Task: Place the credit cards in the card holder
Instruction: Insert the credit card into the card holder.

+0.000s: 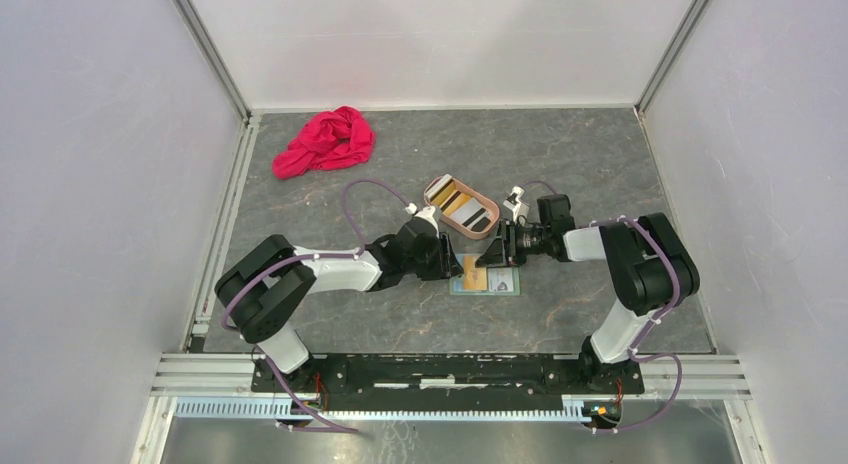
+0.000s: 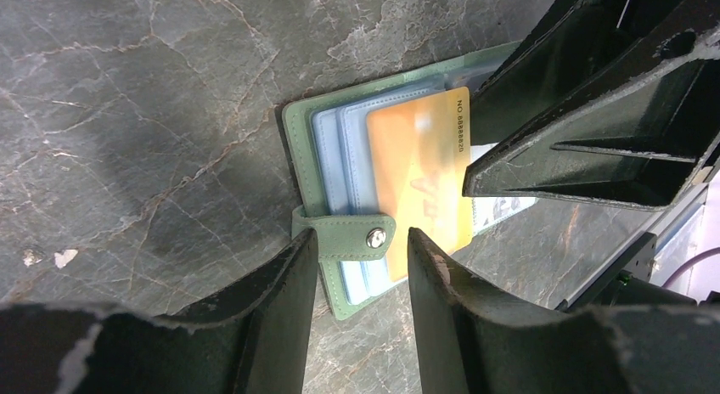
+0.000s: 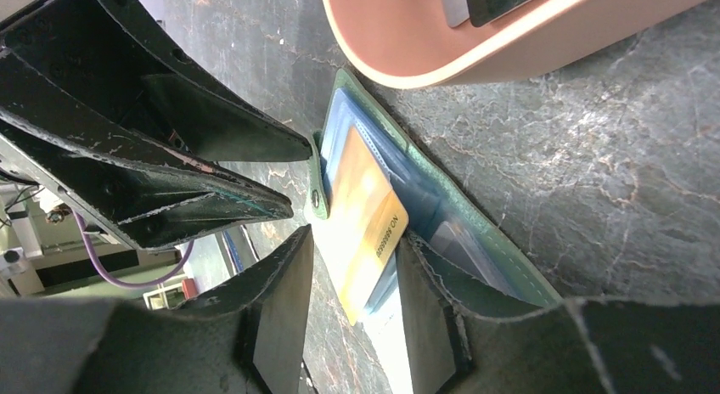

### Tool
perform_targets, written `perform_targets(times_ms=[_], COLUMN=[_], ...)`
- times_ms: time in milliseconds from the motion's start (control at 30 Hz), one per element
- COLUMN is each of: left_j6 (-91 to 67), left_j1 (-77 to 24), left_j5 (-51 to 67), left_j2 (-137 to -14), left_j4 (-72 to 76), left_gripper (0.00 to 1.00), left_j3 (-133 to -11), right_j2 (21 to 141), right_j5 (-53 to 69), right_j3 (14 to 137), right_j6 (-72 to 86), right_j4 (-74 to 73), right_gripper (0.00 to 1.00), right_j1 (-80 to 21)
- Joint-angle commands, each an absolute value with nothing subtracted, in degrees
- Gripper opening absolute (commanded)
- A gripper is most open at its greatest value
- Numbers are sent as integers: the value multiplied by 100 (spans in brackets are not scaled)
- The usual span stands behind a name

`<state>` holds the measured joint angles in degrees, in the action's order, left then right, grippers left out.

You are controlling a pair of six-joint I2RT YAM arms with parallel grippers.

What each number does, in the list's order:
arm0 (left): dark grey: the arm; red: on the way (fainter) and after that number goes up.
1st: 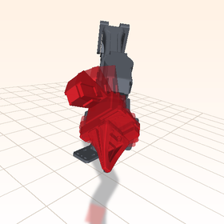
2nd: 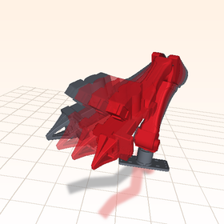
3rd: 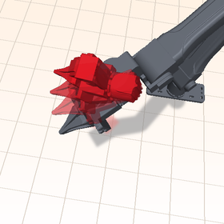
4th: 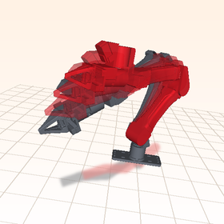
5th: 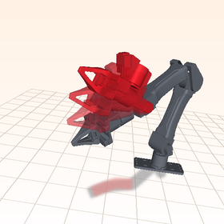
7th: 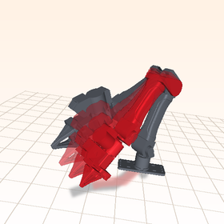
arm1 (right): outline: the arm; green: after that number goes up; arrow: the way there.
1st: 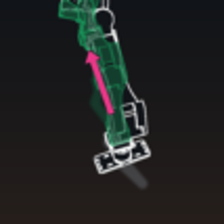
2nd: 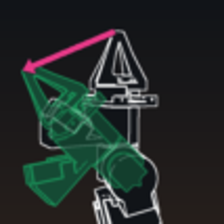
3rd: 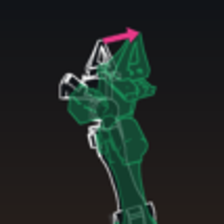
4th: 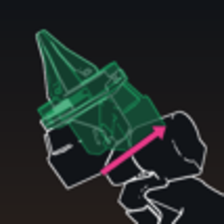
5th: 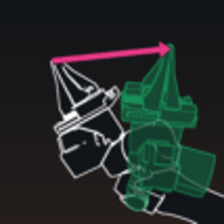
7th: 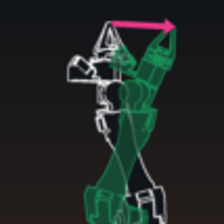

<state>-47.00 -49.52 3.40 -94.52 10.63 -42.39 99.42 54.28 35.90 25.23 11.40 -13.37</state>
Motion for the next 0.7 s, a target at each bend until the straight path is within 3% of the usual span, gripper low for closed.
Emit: perform_targets(times_ms=[0,667], left_j6=[-4473,-4472], left_j1=[-4939,-4865], left_j5=[458,814], left_j2=[-9256,-9155], left_j4=[1197,1629], left_gripper=[51,47], left_j3=[-4167,-3966], right_j2=[9757,9660], right_j5=[5133,4904], right_j3=[3674,3871], right_j6=[2162,2060], right_j4=[860,624], right_gripper=[48,56], right_j1=[-1319,-1842])
